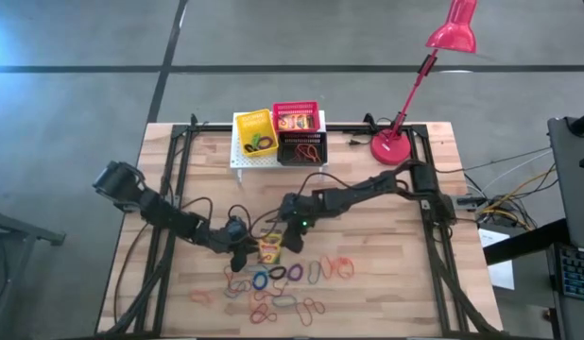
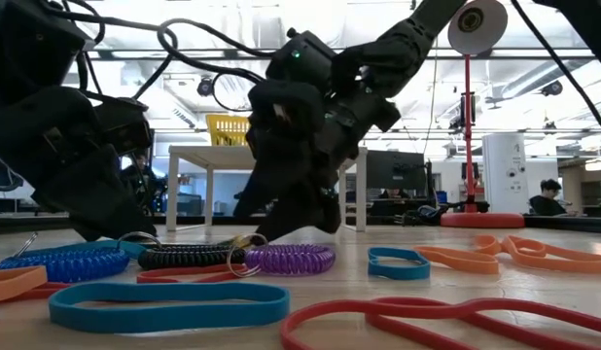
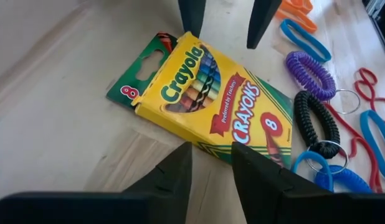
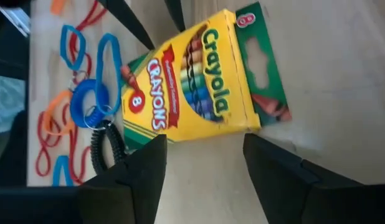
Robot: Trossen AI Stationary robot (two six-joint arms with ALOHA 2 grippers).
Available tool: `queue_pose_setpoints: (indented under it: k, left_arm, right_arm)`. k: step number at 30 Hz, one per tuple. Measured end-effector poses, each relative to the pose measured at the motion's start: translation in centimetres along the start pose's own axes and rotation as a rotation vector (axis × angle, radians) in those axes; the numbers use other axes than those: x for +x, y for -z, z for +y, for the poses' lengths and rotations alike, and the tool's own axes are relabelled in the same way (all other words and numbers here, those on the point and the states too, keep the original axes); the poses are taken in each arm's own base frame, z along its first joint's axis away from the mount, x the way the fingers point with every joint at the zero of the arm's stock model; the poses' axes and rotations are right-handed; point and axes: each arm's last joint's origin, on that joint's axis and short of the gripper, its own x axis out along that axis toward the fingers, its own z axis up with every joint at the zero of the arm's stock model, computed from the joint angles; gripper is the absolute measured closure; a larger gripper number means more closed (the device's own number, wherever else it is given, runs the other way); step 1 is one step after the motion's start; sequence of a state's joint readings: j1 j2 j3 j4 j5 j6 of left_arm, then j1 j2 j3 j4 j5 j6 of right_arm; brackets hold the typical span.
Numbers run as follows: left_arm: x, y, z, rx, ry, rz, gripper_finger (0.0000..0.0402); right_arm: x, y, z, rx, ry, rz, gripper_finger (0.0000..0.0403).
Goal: Pick & Place Office Desk Supplies
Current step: Put the yellow crayon box into the red bin on the shelf
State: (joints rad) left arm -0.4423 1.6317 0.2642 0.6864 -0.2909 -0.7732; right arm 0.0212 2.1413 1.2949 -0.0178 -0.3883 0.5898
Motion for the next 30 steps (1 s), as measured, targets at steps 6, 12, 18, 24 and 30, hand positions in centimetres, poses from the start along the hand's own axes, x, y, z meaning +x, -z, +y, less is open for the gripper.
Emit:
queue_pose_setpoints:
  k: [6,12,18,24,30]
  left_arm:
    - [0.1,0.0,0.0,0.013,-0.006,-0.009,0.0286]
    - [0.1,-0.1,0.1,0.013,-0.025,-0.031,0.0286]
    - [0.3,-0.5,-0.3,0.046,-0.024,-0.065,0.0286]
    - [0.4,-1.0,-0.8,0.048,-0.019,-0.089,0.0286]
    - [0.5,-1.1,-0.9,0.074,-0.02,-0.093,0.0286]
  right_arm:
    - [0.3,-0.4,-0.4,0.028,-0.026,-0.037,0.0188]
    - [0.3,-0.8,-0.1,0.02,-0.046,-0.075,0.0188]
    - [0.2,-1.1,0.1,0.025,-0.037,-0.106,0.0188]
    - [-0.7,-1.6,1.0,0.025,-0.046,-0.144,0.0188]
    - [-1.2,-1.6,2.3,-0.022,-0.073,-0.153,0.019]
